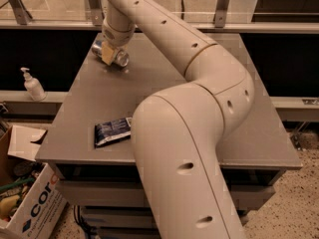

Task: Place redbull can upright

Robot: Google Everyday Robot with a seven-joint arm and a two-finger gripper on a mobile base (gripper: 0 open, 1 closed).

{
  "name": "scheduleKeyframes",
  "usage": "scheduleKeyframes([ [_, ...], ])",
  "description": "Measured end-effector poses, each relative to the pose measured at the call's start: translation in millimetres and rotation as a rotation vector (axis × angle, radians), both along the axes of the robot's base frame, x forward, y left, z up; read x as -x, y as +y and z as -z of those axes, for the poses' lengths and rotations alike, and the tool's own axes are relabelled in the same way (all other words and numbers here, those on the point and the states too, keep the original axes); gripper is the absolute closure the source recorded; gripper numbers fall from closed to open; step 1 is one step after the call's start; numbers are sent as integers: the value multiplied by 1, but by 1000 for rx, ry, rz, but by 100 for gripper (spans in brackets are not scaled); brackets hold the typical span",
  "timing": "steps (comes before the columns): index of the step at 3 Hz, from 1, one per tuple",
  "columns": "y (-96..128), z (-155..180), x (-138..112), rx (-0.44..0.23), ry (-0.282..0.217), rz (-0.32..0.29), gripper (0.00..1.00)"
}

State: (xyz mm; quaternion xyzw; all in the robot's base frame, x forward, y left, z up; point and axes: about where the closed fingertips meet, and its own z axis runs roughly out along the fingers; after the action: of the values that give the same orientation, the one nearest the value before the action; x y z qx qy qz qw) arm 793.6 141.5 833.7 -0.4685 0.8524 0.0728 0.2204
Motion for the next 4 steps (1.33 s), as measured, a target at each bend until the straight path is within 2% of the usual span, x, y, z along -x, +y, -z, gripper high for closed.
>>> scheduleKeyframes([
  [2,-32,-26,24,-206,-27,21,100],
  [4,-60,-56,65,-468,-87,36,100],
])
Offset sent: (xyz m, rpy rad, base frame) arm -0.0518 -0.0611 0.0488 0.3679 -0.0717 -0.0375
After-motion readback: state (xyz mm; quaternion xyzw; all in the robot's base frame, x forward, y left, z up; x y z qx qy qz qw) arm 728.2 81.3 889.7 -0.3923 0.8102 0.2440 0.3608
